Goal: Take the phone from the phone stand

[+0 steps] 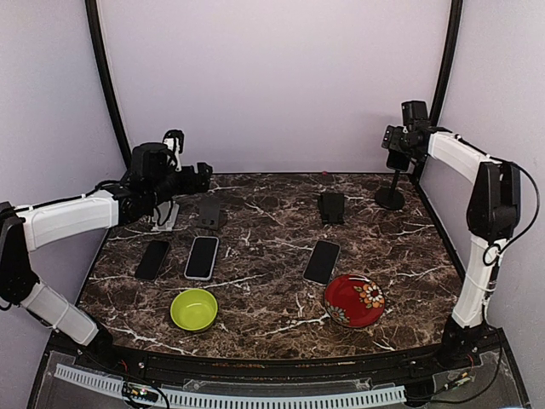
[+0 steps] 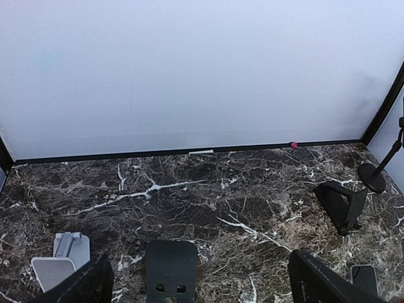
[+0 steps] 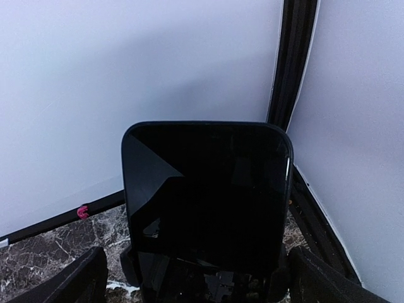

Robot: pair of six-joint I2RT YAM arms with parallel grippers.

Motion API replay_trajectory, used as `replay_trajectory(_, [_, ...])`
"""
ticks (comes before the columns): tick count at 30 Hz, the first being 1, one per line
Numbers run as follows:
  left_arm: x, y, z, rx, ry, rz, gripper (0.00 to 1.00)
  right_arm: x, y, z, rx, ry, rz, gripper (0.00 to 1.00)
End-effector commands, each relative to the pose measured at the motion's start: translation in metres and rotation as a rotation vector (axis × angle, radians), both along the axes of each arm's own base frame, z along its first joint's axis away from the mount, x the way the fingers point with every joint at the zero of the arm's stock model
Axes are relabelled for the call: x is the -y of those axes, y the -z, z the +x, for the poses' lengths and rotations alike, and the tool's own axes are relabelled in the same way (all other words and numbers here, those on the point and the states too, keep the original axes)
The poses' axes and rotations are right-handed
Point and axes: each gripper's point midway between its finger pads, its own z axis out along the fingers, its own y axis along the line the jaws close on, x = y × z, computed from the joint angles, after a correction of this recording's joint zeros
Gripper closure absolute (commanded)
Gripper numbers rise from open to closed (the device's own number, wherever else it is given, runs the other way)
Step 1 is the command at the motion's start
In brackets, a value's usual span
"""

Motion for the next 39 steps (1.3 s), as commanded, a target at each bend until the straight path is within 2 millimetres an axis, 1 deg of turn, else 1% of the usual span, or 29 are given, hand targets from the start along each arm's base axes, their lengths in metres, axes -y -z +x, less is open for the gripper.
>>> replay_trajectory(1, [-0.001, -0.017, -0.006, 0.05, 0.004, -0.023, 0.01, 0.006, -0.01, 0.01, 0.029, 0.037, -0.014, 0.01])
replay_trajectory(8, [-0.001, -0.019, -0.006, 0.057, 0.003, -0.025, 0.01, 0.01, -0.009, 0.017, 0.037, 0.063, -0.027, 0.01])
replay_trajectory(15, [-0.001, -0.015, -0.006, 0.05, 0.004, -0.024, 0.01, 0.01, -0.009, 0.03, 0.049, 0.072, -0.022, 0.01])
replay_trajectory(21, [-0.002, -0.016, -0.007, 0.052, 0.003, -0.025, 0.01, 0.014, -0.01, 0.038, 0.053, 0.097, -0.041, 0.01])
replay_trajectory(27, [-0.002, -0.016, -0.007, 0.052, 0.001, -0.025, 0.01, 0.011, -0.014, 0.041, 0.071, 0.083, -0.032, 0.14])
replay_trajectory(31, [-0.002, -0.017, -0.007, 0.055, -0.002, -0.026, 0.01, 0.011, -0.019, 0.038, 0.079, 0.082, -0.03, 0.24])
replay_trajectory(34, [-0.002, -0.018, -0.006, 0.058, -0.002, -0.03, 0.01, 0.01, -0.027, 0.034, 0.099, 0.075, -0.024, 0.27])
replay_trajectory(39, [-0.003, -0.019, -0.006, 0.061, -0.002, -0.031, 0.01, 0.007, -0.048, 0.03, 0.136, 0.045, -0.017, 0.32])
